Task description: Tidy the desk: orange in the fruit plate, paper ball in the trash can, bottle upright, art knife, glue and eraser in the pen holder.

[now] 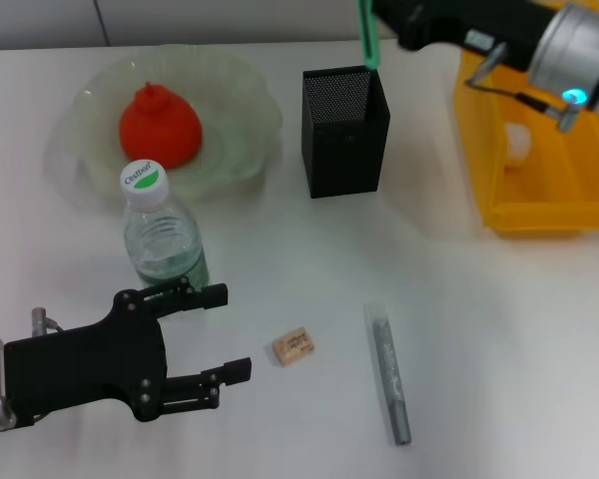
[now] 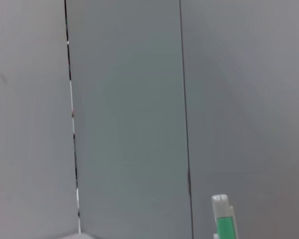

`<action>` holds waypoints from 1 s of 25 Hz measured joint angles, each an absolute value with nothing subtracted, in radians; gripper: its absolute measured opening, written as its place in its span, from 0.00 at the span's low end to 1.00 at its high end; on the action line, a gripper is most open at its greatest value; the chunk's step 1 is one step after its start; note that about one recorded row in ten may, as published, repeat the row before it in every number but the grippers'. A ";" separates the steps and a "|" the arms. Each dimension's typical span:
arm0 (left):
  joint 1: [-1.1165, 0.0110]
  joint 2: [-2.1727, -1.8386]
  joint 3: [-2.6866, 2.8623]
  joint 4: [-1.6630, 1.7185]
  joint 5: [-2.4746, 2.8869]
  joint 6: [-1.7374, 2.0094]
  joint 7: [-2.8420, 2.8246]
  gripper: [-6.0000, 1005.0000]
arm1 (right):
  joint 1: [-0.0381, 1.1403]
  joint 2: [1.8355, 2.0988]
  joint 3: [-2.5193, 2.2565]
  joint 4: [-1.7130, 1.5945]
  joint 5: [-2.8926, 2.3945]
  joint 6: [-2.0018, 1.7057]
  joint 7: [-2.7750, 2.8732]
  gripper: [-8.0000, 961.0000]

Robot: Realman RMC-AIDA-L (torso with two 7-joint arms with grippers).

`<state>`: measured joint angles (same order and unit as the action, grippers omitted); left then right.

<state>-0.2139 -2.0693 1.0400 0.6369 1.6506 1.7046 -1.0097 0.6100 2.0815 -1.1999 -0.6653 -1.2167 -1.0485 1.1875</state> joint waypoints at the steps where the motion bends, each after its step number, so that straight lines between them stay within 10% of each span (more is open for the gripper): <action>1: -0.215 -2.069 1.040 0.637 1.651 1.705 -1.010 0.80 | 0.634 2.082 -1.192 -0.618 -1.217 -1.045 1.159 0.14; 19: -0.222 -2.068 1.040 0.637 1.651 1.710 -1.009 0.80 | 0.681 2.084 -1.199 -0.478 -1.223 -1.013 1.127 0.21; 25: -0.220 -2.068 1.040 0.637 1.651 1.713 -1.009 0.80 | 0.448 2.075 -1.327 -1.003 -1.453 -1.037 1.602 0.35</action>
<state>-0.2197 -2.0678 1.0400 0.6365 1.6506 1.7132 -1.0093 0.4481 2.0754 -1.3273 -1.0028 -1.4531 -1.0375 1.6017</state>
